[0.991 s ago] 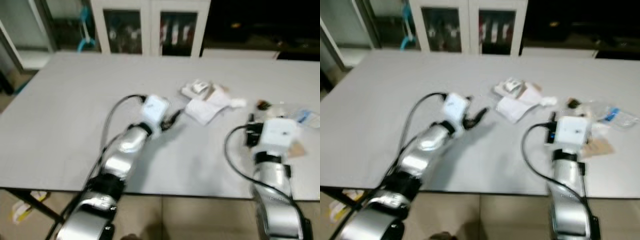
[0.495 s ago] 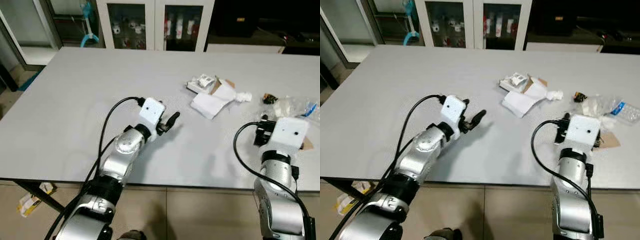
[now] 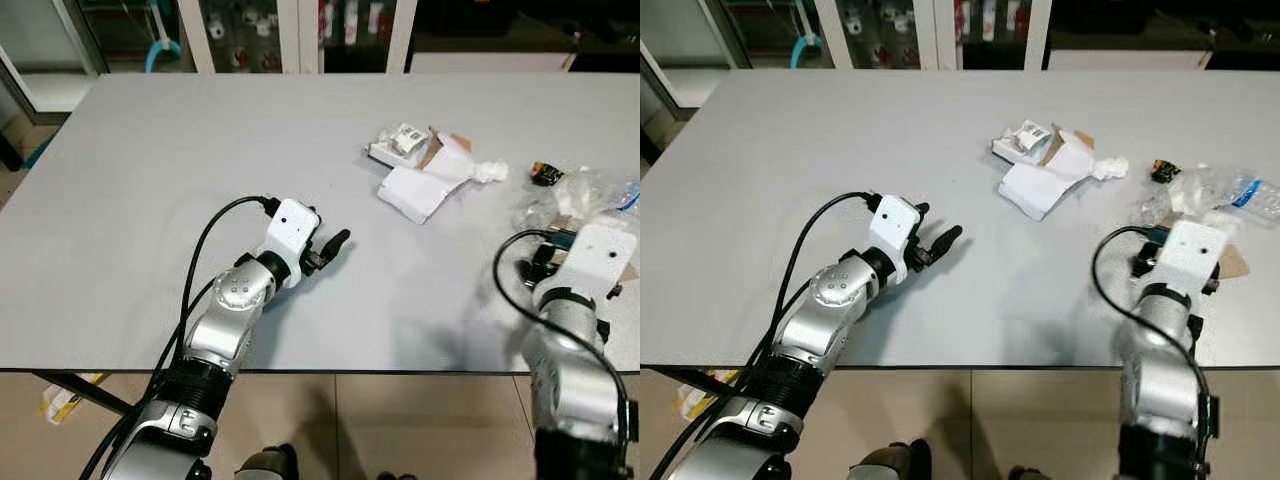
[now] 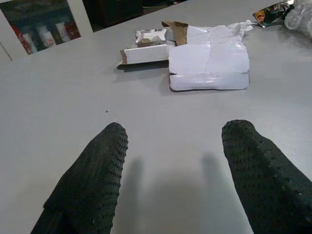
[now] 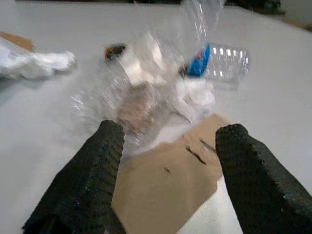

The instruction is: Picking trash to rubbish bin

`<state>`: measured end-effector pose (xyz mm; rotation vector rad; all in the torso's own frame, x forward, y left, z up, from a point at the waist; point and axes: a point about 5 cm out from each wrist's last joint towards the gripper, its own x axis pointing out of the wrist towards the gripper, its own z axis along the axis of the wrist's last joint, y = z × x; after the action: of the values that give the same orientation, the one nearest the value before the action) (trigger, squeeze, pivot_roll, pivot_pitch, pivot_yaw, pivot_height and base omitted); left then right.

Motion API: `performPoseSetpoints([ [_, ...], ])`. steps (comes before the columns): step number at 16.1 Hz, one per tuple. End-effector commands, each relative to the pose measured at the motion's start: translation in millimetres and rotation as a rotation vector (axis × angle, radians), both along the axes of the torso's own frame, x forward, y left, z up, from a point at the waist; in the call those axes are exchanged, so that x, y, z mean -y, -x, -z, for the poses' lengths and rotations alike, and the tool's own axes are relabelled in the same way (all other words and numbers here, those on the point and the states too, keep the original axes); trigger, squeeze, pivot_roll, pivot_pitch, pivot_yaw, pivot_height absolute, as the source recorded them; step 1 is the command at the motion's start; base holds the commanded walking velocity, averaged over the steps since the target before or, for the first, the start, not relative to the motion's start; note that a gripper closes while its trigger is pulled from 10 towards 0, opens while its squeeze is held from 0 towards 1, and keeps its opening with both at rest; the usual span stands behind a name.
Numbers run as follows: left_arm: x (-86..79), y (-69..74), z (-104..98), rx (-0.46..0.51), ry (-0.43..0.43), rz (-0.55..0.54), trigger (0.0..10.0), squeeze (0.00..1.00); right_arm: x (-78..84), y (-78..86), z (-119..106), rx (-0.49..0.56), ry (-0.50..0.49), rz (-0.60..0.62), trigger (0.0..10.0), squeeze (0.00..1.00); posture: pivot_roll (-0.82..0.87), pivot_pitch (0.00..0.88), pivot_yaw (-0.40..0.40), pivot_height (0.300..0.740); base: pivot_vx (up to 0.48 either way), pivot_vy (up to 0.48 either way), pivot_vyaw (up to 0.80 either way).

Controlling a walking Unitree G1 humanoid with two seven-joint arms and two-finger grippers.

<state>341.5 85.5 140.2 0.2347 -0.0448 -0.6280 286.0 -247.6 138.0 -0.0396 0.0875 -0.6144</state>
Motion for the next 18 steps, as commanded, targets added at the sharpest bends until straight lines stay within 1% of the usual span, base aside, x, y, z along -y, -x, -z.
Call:
performPoseSetpoints([
  [1,0.3,2.6,1,-0.009,-0.007,0.016,10.0,0.00,5.6,0.1,5,-0.021,-0.029,0.011,10.0,0.00,0.21,0.178,0.031,0.740,0.000,0.000,0.00],
  [3,-0.1,3.9,2,-0.015,-0.008,0.022,10.0,0.00,12.7,-5.5,8,-0.030,-0.064,0.020,10.0,0.00,0.21,0.182,0.031,0.740,0.000,0.000,0.00],
  [5,0.9,6.0,4,-0.023,-0.012,0.029,10.0,0.00,16.8,-13.6,17,-0.052,-0.132,0.020,10.0,0.00,0.21,0.186,0.033,0.740,0.000,0.000,0.00],
  [7,1.8,7.6,4,-0.028,-0.014,0.036,10.0,0.00,18.0,-16.7,27,-0.075,-0.202,0.037,10.0,0.00,0.21,0.193,0.035,0.740,0.000,0.000,0.00],
  [8,1.6,7.8,5,-0.030,-0.016,0.038,10.0,0.00,17.5,-16.7,29,-0.079,-0.232,0.046,10.0,0.00,0.21,0.195,0.034,0.740,0.000,0.000,0.00],
  [9,1.5,7.8,5,-0.031,-0.016,0.038,10.0,0.00,17.1,-16.6,30,-0.082,-0.240,0.048,10.0,0.00,0.21,0.195,0.034,0.740,0.000,0.000,0.00],
  [10,0.3,7.9,5,-0.035,-0.020,0.037,10.0,0.00,12.3,-17.3,38,-0.090,-0.311,0.036,10.0,0.00,0.21,0.195,0.034,0.740,0.000,0.000,0.00],
  [12,1.9,8.4,5,-0.045,-0.015,0.054,10.0,0.00,6.8,-17.5,47,-0.101,-0.396,0.030,10.0,0.00,0.21,0.195,0.034,0.740,0.000,0.000,0.00],
  [13,6.6,10.4,4,-0.069,0.013,0.111,10.0,0.00,2.3,-16.2,51,-0.109,-0.426,0.031,10.0,0.00,0.21,0.195,0.034,0.740,0.000,0.000,0.00],
  [14,9.7,12.4,3,-0.083,0.023,0.157,10.0,0.00,-0.1,-15.5,52,-0.112,-0.429,0.027,10.0,0.00,0.21,0.195,0.034,0.740,0.000,0.000,0.00],
  [15,13.6,16.6,3,-0.101,0.025,0.233,10.0,0.00,-2.5,-14.0,54,-0.119,-0.430,0.025,10.0,0.00,0.20,0.189,0.032,0.740,0.000,0.000,0.00],
  [16,17.4,23.1,3,-0.125,0.023,0.332,10.0,0.00,-4.5,-11.7,58,-0.129,-0.436,0.026,10.0,0.00,0.20,0.189,0.032,0.740,0.000,0.000,0.00],
  [18,19.9,33.7,5,-0.167,0.004,0.468,10.0,0.00,-7.2,-8.0,63,-0.145,-0.468,0.033,10.0,0.00,0.19,0.190,0.033,0.740,0.000,0.000,0.00],
])
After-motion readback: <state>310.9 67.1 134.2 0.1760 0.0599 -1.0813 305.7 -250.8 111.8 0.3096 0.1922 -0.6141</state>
